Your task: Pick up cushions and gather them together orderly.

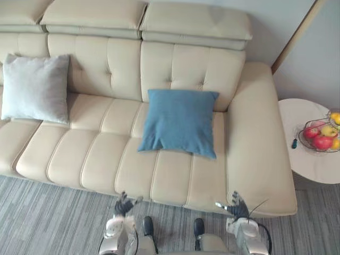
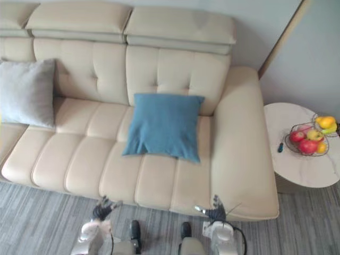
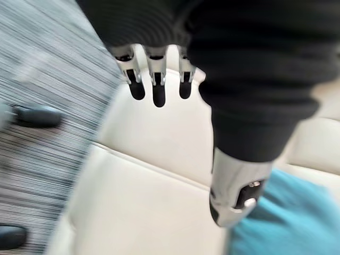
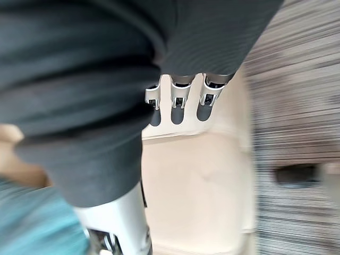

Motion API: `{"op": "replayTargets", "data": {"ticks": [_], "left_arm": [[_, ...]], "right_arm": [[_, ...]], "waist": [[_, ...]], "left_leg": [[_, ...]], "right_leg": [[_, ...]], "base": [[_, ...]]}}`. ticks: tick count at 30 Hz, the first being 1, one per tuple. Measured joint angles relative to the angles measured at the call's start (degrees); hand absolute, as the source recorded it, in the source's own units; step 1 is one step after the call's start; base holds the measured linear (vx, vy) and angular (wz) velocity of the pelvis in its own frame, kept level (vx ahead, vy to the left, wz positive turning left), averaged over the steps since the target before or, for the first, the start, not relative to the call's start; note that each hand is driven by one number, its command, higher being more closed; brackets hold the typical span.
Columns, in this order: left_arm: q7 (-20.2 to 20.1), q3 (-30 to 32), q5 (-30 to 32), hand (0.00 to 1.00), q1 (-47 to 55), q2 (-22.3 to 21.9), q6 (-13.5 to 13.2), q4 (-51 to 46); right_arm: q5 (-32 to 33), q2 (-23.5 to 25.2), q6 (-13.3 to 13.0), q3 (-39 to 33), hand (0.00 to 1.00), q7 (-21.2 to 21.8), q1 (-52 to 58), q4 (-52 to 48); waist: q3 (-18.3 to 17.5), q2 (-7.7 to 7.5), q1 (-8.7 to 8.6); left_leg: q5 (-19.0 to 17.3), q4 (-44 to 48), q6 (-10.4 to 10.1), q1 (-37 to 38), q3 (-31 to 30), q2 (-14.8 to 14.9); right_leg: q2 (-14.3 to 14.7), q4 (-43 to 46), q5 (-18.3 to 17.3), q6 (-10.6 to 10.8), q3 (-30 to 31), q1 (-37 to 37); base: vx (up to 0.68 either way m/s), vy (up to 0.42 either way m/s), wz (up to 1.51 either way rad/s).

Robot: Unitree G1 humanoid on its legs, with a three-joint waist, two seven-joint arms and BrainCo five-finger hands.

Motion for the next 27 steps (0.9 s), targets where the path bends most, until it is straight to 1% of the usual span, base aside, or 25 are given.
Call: {"op": "replayTargets", "data": {"ticks": [3, 7, 8, 16, 21, 24, 26, 27], "left_arm": [[0.05, 1.9, 1.91, 0.0, 1.34, -0.5, 0.14, 3.69], [-0.02, 2.05, 3.36, 0.0, 1.61, -0.65, 0.17, 5.0], [0.0, 2.17, 5.58, 0.0, 1.81, -0.01, 0.22, 8.44], [0.02, 2.19, 5.57, 0.0, 1.82, -0.03, 0.22, 8.44], [0.08, 2.13, 5.57, 0.0, 1.75, -0.03, 0.23, 8.43], [0.35, 1.96, 5.62, 0.0, 1.19, 0.0, 0.21, 8.37], [0.67, 1.97, 6.1, 0.0, 0.51, 0.0, 0.19, 8.33], [0.73, 1.95, 6.22, 0.0, 0.27, -0.01, 0.2, 8.22]], "right_arm": [[0.01, 0.14, 0.16, -2.04, 0.0, -0.01, 0.22, 4.36], [0.02, 0.49, 0.31, -3.67, 0.0, -0.01, 1.07, 6.57], [0.0, -0.15, 0.98, -7.62, 0.0, 0.02, -1.24, 14.69], [-0.02, -0.14, 1.09, -7.61, 0.0, 0.01, -1.25, 14.69], [-1.96, -0.15, 2.1, -7.59, 0.0, -0.04, -1.31, 14.71], [-3.7, -0.17, 2.77, -7.25, 0.0, -0.29, -2.03, 14.71], [-4.57, -0.21, 3.03, -6.21, 0.0, -0.62, -3.54, 14.62], [-5.06, -0.18, 3.04, -5.5, 0.0, -0.83, -4.19, 14.49]], "waist": [[-1.64, -0.1, 0.03], [-2.27, -0.09, 0.03], [-3.64, -0.33, -1.07], [-3.63, -0.32, -1.04], [-3.34, -0.46, -1.04], [-2.57, -0.64, -0.86], [-1.37, -0.69, -0.48], [-1.0, -0.76, -0.25]], "left_leg": [[-0.45, -0.56, -0.1, 1.81, 1.53, -0.11], [-0.75, -0.58, -0.21, 3.73, 1.61, -0.15], [-2.91, -0.66, 0.33, 6.35, -0.04, -2.01], [-2.91, -0.65, 0.34, 6.32, -0.12, -2.01], [-2.94, -0.62, 0.3, 6.49, 0.21, -1.97], [-3.96, -0.1, -0.27, 6.64, 2.13, -1.79], [-5.47, 2.12, -0.27, 6.56, 5.15, -1.29], [-6.12, 3.28, 0.01, 6.56, 7.37, -0.95]], "right_leg": [[0.11, -1.35, 0.77, 0.11, 1.8, 1.14], [0.09, -1.48, 0.75, 0.1, 1.88, 3.01], [-1.71, -3.24, -0.28, 0.76, 0.48, 6.9], [-1.73, -3.24, -0.28, 0.77, 0.29, 6.92], [-1.72, -3.18, -0.2, 0.83, 0.37, 6.91], [-1.46, -2.71, 0.3, 1.05, 1.82, 5.98], [-1.03, -1.95, 1.63, 1.06, 2.34, 4.7], [-0.77, -1.85, 2.53, 0.7, 2.23, 3.81]], "base": [[0.05, 0.015, -0.31], [0.0, 0.003, -0.03], [0.0, 0.0, 0.0], [0.0, 0.0, 0.0], [0.0, 0.0, -0.02], [-0.02, 0.002, -0.32], [-0.06, -0.001, -0.81], [-0.08, -0.005, -1.01]]}}
